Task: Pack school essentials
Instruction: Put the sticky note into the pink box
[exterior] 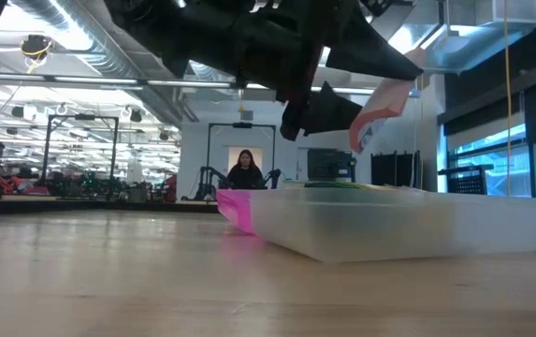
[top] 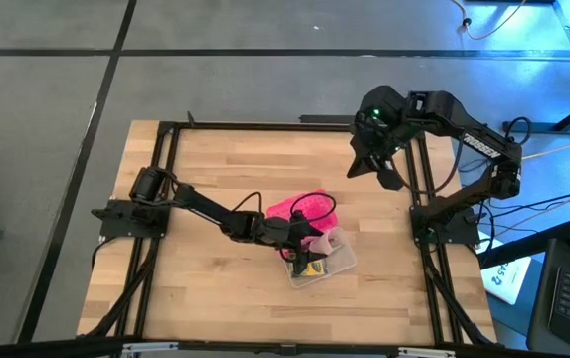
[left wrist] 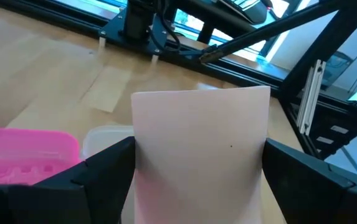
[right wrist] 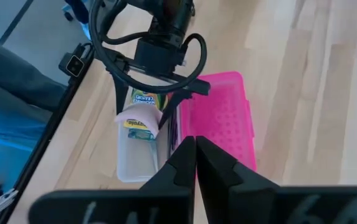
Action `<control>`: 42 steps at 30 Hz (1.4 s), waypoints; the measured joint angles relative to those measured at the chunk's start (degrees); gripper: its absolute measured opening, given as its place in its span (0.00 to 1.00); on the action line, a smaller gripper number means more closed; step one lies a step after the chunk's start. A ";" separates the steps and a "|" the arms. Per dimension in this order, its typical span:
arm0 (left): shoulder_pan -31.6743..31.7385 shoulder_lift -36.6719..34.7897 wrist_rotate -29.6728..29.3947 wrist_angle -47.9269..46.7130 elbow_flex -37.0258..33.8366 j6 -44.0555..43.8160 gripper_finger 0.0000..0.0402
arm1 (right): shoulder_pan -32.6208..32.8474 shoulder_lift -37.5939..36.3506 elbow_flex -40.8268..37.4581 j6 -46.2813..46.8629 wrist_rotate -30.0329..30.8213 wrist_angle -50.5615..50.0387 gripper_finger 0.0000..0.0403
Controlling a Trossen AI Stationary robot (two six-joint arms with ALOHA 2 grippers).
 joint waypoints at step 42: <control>0.43 3.26 -1.70 3.50 1.31 1.01 0.85 | 0.00 0.04 -0.02 0.02 0.02 4.69 0.04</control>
